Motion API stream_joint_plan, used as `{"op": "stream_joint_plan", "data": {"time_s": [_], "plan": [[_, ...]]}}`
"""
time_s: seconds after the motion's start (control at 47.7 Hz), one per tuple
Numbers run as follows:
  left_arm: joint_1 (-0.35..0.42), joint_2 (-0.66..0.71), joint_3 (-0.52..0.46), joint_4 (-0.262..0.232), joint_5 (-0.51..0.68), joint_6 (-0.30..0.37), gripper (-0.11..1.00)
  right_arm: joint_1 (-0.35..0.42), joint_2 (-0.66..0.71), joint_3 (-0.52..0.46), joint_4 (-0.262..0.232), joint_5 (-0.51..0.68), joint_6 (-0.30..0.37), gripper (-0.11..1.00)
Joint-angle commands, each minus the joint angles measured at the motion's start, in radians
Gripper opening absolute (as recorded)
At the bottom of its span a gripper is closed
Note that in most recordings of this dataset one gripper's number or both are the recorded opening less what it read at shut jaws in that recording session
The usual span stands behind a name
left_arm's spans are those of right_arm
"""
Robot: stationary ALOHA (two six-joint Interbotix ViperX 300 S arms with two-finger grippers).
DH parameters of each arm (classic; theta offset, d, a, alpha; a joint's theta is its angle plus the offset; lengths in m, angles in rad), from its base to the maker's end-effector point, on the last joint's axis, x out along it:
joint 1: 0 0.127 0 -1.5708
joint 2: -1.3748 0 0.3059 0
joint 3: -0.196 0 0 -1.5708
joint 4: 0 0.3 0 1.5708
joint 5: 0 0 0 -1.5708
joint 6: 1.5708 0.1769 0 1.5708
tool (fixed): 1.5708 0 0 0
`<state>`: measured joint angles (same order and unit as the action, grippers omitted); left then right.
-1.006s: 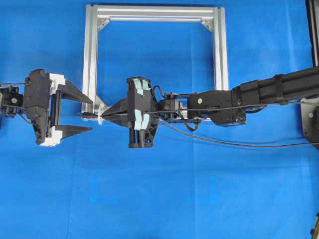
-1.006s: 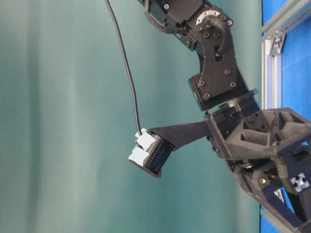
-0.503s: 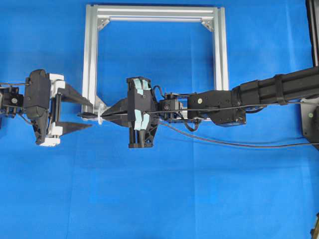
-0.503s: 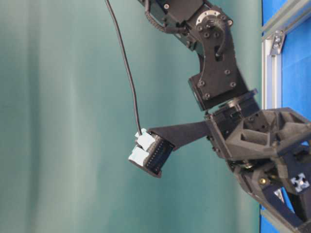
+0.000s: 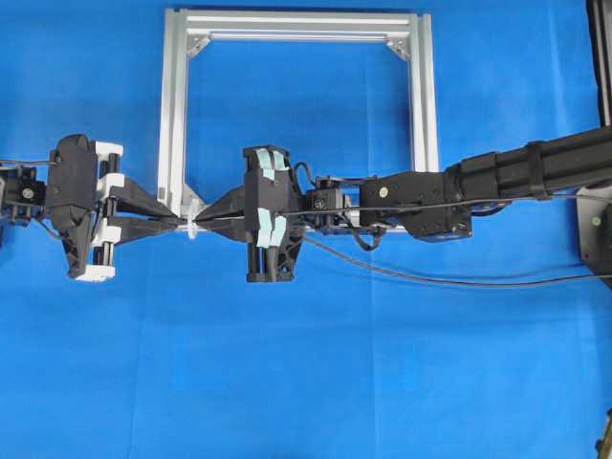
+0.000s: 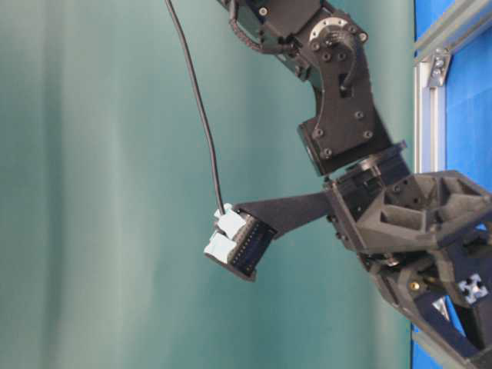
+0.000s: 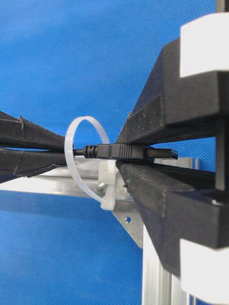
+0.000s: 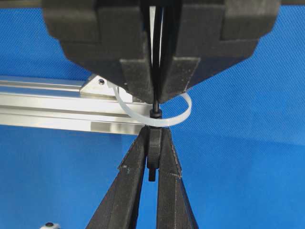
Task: Insert the wire through the string loop located on the left side.
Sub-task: 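Open the right gripper and pull the cable leftward with the left gripper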
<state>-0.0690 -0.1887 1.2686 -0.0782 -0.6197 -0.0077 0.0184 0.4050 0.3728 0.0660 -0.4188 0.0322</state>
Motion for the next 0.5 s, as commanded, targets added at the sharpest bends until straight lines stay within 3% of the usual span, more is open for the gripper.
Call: {"op": "stream_joint_plan", "data": {"time_s": [0.0, 0.356, 0.482], "plan": [[0.002, -0.005, -0.015, 0.002, -0.005, -0.003, 0.09, 0.002, -0.021, -0.014, -0.002, 0.006, -0.002, 0.0], [0.003, -0.006, -0.011, 0.0, -0.003, -0.002, 0.09, 0.002, -0.021, -0.014, -0.002, 0.018, 0.003, 0.01], [0.003, -0.009, -0.008, 0.002, -0.003, -0.003, 0.09, 0.002, -0.021, -0.014, 0.008, 0.015, 0.009, 0.22]]}}
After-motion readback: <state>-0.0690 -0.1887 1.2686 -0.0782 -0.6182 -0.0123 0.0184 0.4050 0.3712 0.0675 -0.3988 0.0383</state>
